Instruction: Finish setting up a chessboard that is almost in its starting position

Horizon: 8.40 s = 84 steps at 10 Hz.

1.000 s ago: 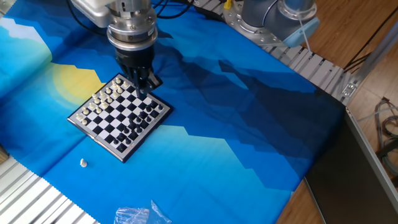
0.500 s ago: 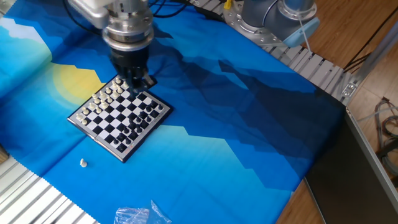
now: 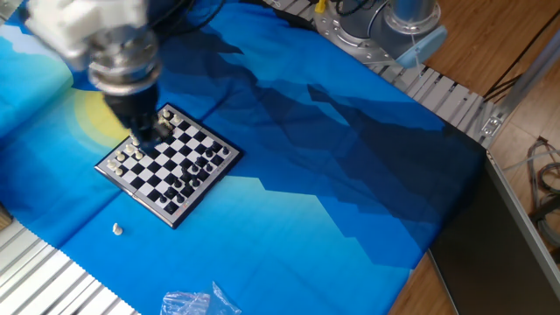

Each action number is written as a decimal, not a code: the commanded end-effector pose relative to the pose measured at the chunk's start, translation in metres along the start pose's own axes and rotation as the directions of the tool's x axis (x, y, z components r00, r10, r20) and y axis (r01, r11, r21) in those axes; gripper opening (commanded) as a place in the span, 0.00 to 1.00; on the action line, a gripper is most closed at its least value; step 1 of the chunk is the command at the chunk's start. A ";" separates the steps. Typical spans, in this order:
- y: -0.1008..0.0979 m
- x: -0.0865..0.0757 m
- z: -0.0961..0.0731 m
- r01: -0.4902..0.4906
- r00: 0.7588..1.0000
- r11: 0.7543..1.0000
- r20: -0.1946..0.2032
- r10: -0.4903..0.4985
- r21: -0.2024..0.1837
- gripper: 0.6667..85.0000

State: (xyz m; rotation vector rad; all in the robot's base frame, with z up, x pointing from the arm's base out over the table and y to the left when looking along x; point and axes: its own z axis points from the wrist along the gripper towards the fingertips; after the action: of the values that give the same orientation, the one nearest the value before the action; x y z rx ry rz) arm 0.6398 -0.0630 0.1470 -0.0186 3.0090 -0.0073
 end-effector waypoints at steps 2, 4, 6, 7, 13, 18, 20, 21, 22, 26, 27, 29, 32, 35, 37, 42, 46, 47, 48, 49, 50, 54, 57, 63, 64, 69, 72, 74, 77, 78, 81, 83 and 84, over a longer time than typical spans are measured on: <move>-0.024 -0.035 0.048 0.030 0.999 1.000 0.036 -0.030 -0.001 0.00; -0.028 -0.028 0.054 0.026 1.000 1.000 0.011 -0.026 -0.002 0.00; -0.032 -0.018 0.054 -0.041 0.999 0.999 -0.026 0.041 0.014 0.00; -0.032 -0.019 0.054 -0.064 0.998 0.998 -0.023 0.064 0.016 0.00; -0.007 -0.061 0.068 -0.096 0.993 0.990 0.059 0.102 -0.101 0.00; -0.006 -0.087 0.099 -0.094 0.995 0.992 0.015 0.095 -0.079 0.03; -0.009 -0.094 0.104 -0.087 0.996 0.993 0.031 0.089 -0.074 0.13; -0.012 -0.095 0.105 -0.079 0.996 0.995 0.036 0.081 -0.059 0.16; -0.012 -0.098 0.104 -0.079 0.995 0.995 0.048 0.082 -0.055 0.17; -0.012 -0.106 0.100 -0.078 0.994 0.997 0.076 0.080 -0.025 0.05; -0.009 -0.100 0.098 -0.120 0.992 0.993 0.040 0.120 -0.014 0.00; -0.006 -0.080 0.091 -0.175 0.984 0.984 -0.028 0.176 0.014 0.00; 0.010 -0.104 0.090 -0.194 0.978 0.977 0.060 0.199 -0.084 0.00; 0.029 -0.093 0.087 -0.226 0.974 0.962 -0.004 0.228 -0.156 0.00; 0.035 -0.088 0.087 -0.080 0.997 0.978 -0.011 0.079 -0.192 0.00; 0.015 -0.081 0.091 0.013 1.000 0.991 -0.024 -0.016 -0.136 0.23; 0.000 -0.079 0.098 0.090 0.996 0.993 -0.023 -0.092 -0.079 0.23; 0.002 -0.081 0.098 0.086 0.996 0.992 -0.014 -0.087 -0.087 0.23; 0.003 -0.080 0.099 0.107 0.994 0.990 -0.017 -0.109 -0.088 0.22; 0.005 -0.080 0.101 0.134 0.991 0.987 -0.012 -0.136 -0.088 0.25; 0.004 -0.082 0.103 0.156 0.988 0.984 -0.003 -0.157 -0.084 0.26; -0.003 -0.082 0.114 0.214 0.977 0.974 0.004 -0.214 -0.070 0.32; -0.004 -0.084 0.121 0.235 0.972 0.970 0.017 -0.234 -0.066 0.32; -0.006 -0.088 0.130 0.258 0.966 0.965 0.041 -0.256 -0.050 0.29; -0.006 -0.089 0.132 0.261 0.965 0.964 0.048 -0.258 -0.051 0.29; -0.004 -0.087 0.133 0.261 0.965 0.964 0.047 -0.258 -0.053 0.30; -0.003 -0.087 0.135 0.266 0.963 0.962 0.047 -0.264 -0.054 0.29; -0.002 -0.086 0.137 0.261 0.965 0.964 0.049 -0.258 -0.051 0.28; -0.002 -0.086 0.141 0.262 0.964 0.964 0.050 -0.259 -0.053 0.27; -0.001 -0.087 0.143 0.262 0.964 0.964 0.052 -0.259 -0.054 0.27; -0.001 -0.087 0.144 0.263 0.964 0.963 0.053 -0.260 -0.056 0.27; -0.003 -0.086 0.145 0.257 0.966 0.965 0.048 -0.255 -0.054 0.24; -0.005 -0.085 0.145 0.254 0.967 0.966 0.046 -0.251 -0.050 0.22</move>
State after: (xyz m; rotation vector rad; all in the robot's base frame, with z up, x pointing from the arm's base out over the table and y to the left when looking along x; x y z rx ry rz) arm 0.7431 -0.0661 0.0143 -0.4226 2.9436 0.0416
